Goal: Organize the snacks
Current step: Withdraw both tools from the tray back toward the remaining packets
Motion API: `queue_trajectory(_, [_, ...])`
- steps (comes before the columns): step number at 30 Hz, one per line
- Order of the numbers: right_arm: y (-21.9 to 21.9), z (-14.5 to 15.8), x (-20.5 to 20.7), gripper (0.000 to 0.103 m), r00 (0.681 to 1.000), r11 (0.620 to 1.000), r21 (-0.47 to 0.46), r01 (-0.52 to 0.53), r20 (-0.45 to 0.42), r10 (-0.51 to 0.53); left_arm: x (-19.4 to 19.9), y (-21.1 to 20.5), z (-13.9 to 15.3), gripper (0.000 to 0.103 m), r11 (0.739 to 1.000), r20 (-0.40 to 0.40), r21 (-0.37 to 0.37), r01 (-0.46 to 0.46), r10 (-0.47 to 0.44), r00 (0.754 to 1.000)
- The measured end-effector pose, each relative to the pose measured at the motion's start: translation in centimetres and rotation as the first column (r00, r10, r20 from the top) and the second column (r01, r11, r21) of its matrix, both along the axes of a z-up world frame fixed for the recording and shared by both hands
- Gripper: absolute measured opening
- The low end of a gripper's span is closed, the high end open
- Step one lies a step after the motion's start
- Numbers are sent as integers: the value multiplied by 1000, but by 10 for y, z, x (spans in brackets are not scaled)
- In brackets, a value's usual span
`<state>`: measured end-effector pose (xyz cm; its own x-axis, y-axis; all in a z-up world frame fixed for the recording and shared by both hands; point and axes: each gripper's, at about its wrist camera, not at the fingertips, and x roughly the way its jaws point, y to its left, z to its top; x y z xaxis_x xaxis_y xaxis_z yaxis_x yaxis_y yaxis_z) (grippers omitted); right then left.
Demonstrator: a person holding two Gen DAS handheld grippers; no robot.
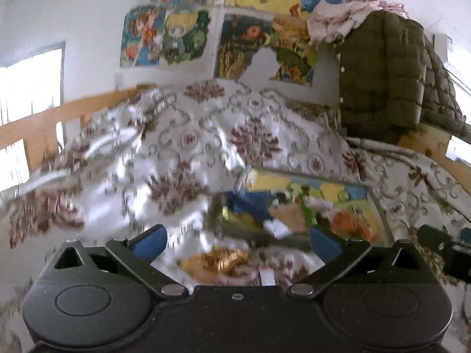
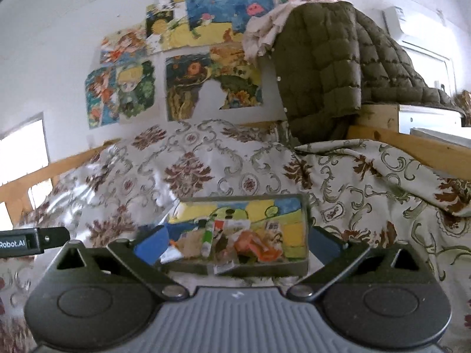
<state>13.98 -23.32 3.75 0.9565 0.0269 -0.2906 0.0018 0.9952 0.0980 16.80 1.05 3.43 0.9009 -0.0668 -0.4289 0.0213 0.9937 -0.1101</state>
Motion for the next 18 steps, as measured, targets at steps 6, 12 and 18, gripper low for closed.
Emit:
queue_trajectory(6, [14, -13, -28, 103, 999, 999, -47, -7, -47, 5, -33, 3, -16, 102, 998, -5, 55, 4, -4, 1000])
queue_trajectory(12, [15, -20, -47, 103, 996, 999, -48, 8, -87, -12, -53, -2, -30, 102, 980, -71, 192, -50, 65, 995])
queue_trajectory(18, [8, -24, -58, 103, 991, 998, -42, 49, -121, -53, -66, 5, -28, 102, 988, -68, 129, -79, 88, 994])
